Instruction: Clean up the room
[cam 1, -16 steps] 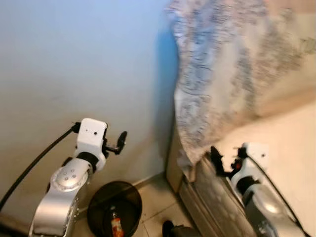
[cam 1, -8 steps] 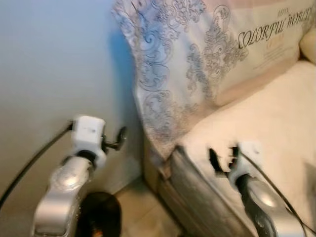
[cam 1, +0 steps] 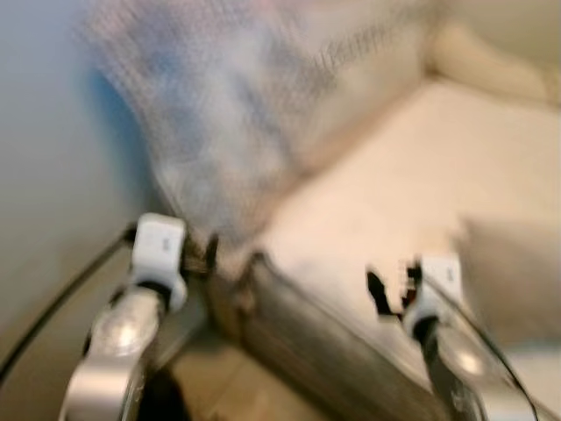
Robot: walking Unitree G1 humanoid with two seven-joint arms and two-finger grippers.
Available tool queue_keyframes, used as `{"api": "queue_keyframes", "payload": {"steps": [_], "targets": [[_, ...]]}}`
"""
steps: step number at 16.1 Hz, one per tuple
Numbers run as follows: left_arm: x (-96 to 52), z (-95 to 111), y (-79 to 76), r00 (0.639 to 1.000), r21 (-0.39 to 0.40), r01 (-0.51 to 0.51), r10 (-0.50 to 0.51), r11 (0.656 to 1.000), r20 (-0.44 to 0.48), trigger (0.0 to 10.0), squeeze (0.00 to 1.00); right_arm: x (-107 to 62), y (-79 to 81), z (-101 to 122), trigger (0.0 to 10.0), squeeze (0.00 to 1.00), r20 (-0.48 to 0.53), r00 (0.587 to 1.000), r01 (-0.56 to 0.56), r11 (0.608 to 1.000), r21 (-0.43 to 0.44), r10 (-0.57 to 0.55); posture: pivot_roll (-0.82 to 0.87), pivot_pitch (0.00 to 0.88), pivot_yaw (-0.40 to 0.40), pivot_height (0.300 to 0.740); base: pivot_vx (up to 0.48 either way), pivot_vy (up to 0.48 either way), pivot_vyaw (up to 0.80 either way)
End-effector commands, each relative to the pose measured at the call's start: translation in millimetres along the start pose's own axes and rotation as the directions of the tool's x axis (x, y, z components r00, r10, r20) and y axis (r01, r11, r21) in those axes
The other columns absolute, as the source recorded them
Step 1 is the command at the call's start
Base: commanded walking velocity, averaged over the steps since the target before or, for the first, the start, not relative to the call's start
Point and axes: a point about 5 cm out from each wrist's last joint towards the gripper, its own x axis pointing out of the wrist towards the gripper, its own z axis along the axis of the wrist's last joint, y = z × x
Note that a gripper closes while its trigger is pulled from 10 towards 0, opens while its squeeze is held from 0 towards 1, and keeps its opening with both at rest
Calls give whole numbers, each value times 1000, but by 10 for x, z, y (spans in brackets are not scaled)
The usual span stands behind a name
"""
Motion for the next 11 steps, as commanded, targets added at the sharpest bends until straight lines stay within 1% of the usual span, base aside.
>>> {"api": "queue_keyframes", "payload": {"steps": [1, 2, 6, 11], "targets": [[6, 34, -24, 999, -13, 32, -32, 999, 3, 10000, 0, 2, -20, 23, 10000, 0, 10, 1000, 17, 1000, 14, -17, 66, 0, -5, 740, 0, 0, -800], [9, 56, -27, 999, -42, 50, -49, 998, 16, 10000, 0, 4, -11, 33, 10000, 0, 15, 1000, 21, 1000, 21, -22, 62, 0, -1, 740, 0, 0, -800], [22, 89, -19, 997, -60, 65, -63, 996, 46, 10000, 0, 12, 3, 58, 10000, 0, 27, 999, 26, 999, 31, -27, 56, 0, 4, 740, 0, 0, -800], [13, 91, -18, 997, -86, 64, -60, 994, 53, 10000, 0, 42, 10, 120, 10000, 0, 51, 999, 8, 1000, 14, -9, 67, 0, -14, 740, 284, 0, -768]]}}
